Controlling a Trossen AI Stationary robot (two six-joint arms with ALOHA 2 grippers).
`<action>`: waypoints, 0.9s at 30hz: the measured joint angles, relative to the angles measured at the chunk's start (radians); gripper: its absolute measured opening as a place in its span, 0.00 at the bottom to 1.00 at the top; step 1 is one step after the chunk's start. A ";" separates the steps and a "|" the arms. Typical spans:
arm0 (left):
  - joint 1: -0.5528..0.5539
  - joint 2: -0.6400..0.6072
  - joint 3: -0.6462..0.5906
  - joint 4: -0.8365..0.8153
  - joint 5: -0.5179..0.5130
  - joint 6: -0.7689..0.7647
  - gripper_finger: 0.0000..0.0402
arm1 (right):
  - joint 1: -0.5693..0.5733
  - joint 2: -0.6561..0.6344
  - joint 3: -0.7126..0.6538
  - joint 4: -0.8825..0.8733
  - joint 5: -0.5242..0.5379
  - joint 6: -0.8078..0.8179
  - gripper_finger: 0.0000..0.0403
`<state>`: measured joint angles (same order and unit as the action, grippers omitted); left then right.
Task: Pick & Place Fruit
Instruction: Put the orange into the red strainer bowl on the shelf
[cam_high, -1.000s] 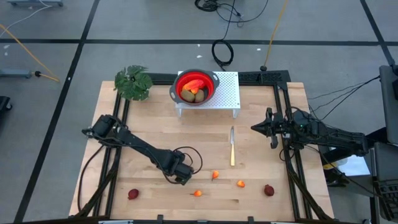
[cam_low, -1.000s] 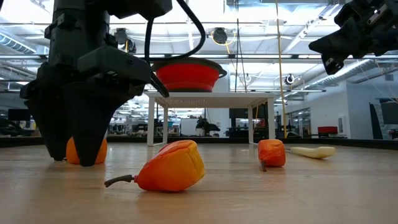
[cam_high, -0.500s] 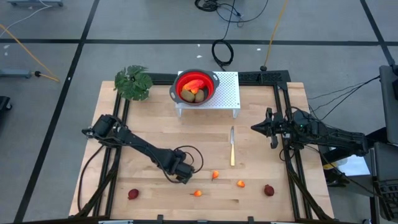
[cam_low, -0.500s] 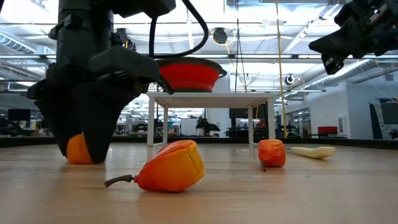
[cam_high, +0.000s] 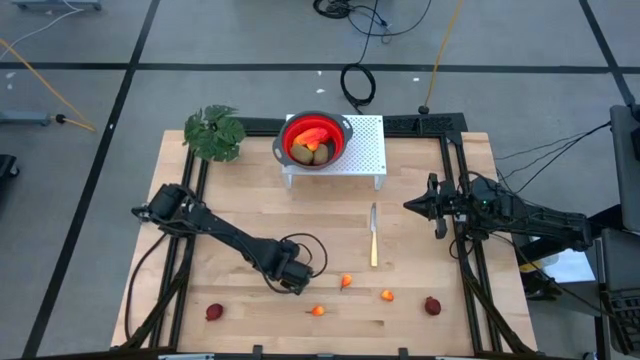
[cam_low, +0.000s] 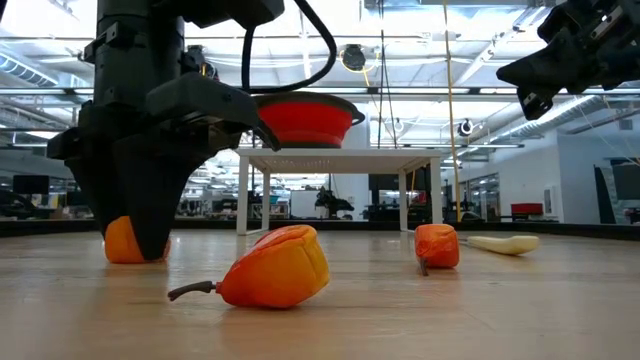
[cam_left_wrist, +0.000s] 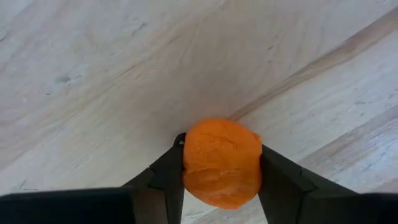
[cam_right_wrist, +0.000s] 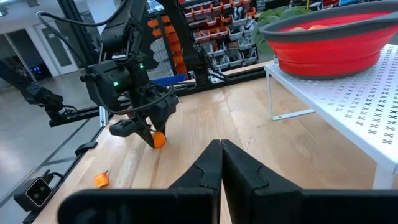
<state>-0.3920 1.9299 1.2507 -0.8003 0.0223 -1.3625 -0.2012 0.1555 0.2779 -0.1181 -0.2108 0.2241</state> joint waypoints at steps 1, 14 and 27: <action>0.000 -0.005 0.000 0.000 0.001 0.011 0.39 | 0.000 0.000 0.000 0.000 0.000 0.000 0.00; 0.000 -0.218 0.000 0.282 -0.170 0.374 0.41 | 0.000 0.000 0.000 -0.001 -0.003 0.000 0.00; 0.004 -0.398 0.000 0.897 -0.222 0.882 0.41 | 0.000 0.000 0.000 -0.001 -0.003 0.000 0.00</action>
<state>-0.3883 1.5323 1.2507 0.0963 -0.1995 -0.4810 -0.2012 0.1551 0.2779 -0.1189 -0.2138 0.2237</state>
